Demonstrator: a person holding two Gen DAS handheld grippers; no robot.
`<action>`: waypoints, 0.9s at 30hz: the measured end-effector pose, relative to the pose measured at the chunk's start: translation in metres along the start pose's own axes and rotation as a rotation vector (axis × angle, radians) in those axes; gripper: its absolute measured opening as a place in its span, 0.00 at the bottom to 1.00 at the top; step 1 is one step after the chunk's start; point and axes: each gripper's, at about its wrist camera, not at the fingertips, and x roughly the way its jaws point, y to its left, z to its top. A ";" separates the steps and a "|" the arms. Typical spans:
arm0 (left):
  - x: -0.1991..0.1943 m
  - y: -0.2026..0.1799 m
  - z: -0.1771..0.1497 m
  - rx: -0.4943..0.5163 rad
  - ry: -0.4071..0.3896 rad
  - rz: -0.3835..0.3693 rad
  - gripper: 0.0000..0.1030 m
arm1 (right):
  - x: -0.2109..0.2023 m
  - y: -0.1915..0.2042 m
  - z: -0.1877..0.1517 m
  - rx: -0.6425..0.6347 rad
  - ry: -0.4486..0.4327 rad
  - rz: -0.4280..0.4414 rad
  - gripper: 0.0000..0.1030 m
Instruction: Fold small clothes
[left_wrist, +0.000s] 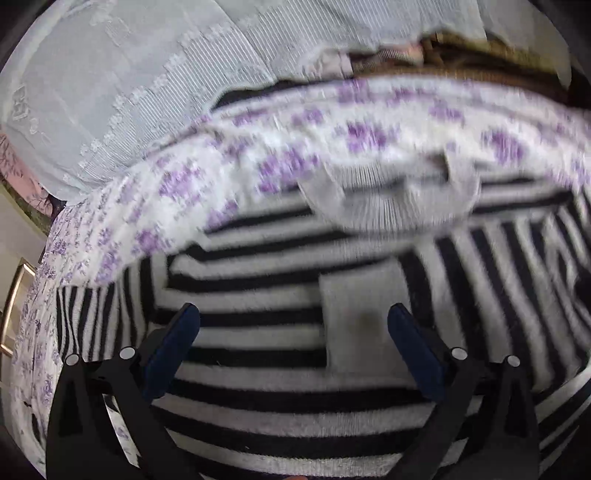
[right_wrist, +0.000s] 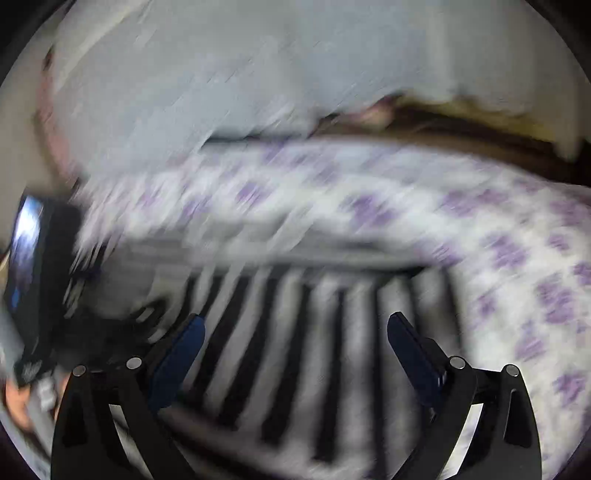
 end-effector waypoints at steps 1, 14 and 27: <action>-0.001 0.000 0.007 -0.007 -0.012 0.013 0.96 | 0.006 -0.012 0.008 0.051 0.019 -0.048 0.97; -0.010 0.080 -0.050 -0.124 0.015 0.002 0.96 | -0.011 -0.004 -0.039 -0.123 0.084 -0.056 0.97; 0.044 0.285 -0.126 -0.704 0.164 -0.306 0.96 | -0.030 -0.071 -0.067 0.316 0.091 0.082 0.97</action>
